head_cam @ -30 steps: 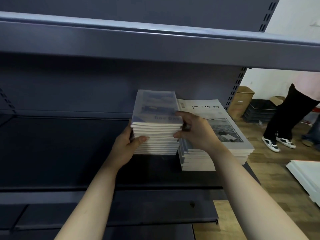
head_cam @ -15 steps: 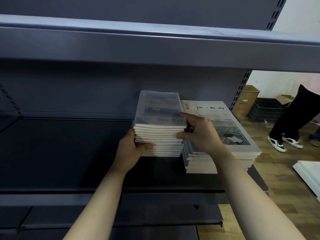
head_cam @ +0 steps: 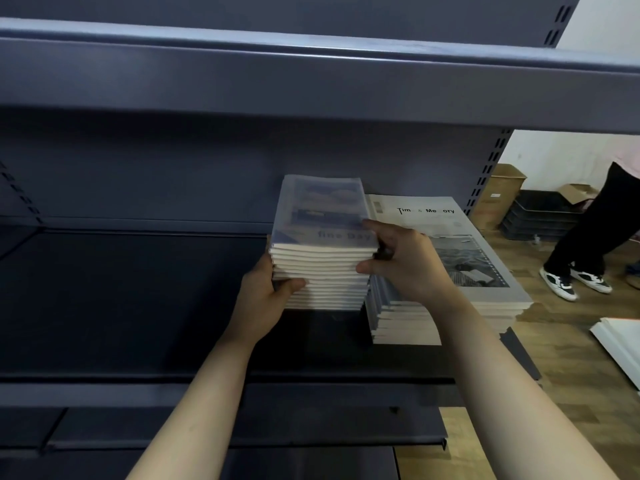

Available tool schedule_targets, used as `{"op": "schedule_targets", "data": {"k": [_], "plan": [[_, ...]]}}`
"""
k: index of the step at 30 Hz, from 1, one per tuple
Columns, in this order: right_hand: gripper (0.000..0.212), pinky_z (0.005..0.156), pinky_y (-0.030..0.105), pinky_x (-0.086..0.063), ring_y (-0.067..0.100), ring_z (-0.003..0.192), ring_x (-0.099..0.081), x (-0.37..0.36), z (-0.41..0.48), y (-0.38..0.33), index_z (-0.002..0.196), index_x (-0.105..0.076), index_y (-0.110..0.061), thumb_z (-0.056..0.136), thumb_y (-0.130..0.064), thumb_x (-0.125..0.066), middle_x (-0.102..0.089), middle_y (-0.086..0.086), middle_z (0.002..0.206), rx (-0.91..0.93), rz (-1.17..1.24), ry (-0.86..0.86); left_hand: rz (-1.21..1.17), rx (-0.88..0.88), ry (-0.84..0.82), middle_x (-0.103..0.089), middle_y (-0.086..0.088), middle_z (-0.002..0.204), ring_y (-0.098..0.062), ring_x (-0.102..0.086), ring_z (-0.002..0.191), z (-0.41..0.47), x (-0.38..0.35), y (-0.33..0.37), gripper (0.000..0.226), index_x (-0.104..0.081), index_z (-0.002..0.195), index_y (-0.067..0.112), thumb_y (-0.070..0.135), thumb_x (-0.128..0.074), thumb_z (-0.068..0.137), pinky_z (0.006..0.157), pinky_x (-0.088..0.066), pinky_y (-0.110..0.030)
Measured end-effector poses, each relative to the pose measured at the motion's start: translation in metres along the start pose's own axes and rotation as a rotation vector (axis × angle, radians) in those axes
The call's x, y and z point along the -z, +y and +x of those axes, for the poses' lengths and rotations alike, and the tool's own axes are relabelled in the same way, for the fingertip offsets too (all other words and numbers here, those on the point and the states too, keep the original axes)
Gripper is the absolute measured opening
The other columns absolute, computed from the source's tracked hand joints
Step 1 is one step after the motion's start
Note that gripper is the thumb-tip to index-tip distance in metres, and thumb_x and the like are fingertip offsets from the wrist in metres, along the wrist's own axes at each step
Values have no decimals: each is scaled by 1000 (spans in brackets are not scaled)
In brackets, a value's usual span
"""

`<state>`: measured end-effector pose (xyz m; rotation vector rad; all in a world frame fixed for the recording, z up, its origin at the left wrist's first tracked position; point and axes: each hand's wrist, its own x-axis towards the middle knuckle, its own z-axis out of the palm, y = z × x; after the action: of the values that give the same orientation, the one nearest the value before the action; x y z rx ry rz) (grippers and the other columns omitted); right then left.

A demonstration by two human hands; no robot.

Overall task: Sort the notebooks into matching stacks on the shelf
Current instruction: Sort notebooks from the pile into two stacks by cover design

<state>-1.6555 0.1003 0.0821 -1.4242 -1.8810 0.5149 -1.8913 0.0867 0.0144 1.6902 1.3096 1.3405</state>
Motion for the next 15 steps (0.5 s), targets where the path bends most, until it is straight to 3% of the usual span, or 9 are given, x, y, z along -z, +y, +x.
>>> {"op": "schedule_targets", "data": {"k": [5, 8, 11, 15], "plan": [[76, 83, 16, -43, 8, 98, -61, 2, -3, -3, 139, -51, -26, 70, -26, -85, -68, -6, 107, 23, -64, -8, -27, 37, -63, -58, 25, 110, 15, -55, 101, -3, -4, 7, 54, -42, 127, 34, 10, -68, 85, 81, -39, 1], [77, 72, 0, -38, -1, 92, -59, 3, -7, -6, 141, -47, -28, 73, -24, -83, -65, -13, 104, 16, -71, -42, 2, 86, -141, -59, 30, 106, 18, -55, 99, -2, 4, 15, 54, -43, 123, 42, 23, -73, 82, 77, -38, 4], [74, 69, -2, -39, -11, 87, -60, 9, -14, -4, 139, -47, -30, 74, -14, -80, -63, -25, 97, 15, -44, -67, 75, 138, -202, -57, 35, 99, 27, -51, 90, -1, 16, 18, 49, -45, 120, 43, 35, -72, 81, 69, -36, 7], [58, 84, 8, -39, 7, 111, -57, 16, -24, -3, 143, -44, -18, 89, -13, -64, -62, -13, 116, -68, -56, -14, 55, 177, -217, -59, 28, 108, 16, -56, 95, -3, 22, 16, 48, -48, 125, 38, 34, -69, 83, 78, -42, -6]]}}
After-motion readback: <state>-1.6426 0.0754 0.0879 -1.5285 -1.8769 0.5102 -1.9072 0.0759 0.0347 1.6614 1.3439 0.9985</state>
